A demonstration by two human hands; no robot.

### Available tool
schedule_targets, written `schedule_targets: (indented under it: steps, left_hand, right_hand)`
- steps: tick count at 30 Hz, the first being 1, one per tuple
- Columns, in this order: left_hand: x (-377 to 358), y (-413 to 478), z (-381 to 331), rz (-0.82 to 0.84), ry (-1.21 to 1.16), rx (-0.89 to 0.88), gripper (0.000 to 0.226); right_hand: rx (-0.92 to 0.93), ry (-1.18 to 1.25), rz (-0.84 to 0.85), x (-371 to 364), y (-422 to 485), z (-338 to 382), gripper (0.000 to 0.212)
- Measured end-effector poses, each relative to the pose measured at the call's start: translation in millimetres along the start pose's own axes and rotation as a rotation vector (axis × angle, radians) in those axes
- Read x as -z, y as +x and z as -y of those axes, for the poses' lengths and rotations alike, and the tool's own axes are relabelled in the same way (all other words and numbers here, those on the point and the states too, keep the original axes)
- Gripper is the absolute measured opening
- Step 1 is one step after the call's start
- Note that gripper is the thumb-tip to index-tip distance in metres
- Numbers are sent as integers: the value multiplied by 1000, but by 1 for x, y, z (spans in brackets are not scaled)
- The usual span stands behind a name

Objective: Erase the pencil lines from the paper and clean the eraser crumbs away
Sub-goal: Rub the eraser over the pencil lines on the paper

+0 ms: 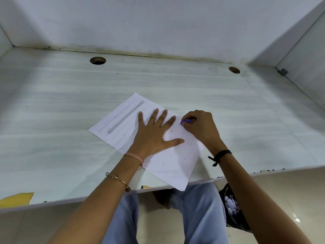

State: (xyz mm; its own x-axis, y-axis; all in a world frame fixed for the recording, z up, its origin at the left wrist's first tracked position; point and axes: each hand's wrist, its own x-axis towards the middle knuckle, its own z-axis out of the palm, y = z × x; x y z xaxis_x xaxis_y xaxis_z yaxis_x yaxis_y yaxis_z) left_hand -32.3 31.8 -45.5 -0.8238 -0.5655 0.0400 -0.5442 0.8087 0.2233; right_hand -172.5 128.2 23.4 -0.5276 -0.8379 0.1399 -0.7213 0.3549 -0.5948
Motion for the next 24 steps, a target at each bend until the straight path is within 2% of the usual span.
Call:
schedule_targets:
  steps: [4, 8, 13, 18, 24]
  left_hand:
    - [-2, 0, 1, -23, 38, -17, 102]
    - [1, -1, 0, -2, -6, 2, 97]
    - [-3, 0, 1, -30, 30, -19, 100]
    - [0, -2, -1, -24, -13, 1, 92]
    - [-1, 0, 0, -20, 26, -8, 100]
  right_hand:
    - [134, -33, 133, -10, -15, 16, 15]
    - [-2, -62, 30, 1, 8, -1, 14]
    - [158, -56, 131, -13, -15, 17, 14]
    - [-2, -51, -4, 3, 14, -5, 11]
    - [126, -60, 128, -11, -11, 13, 10]
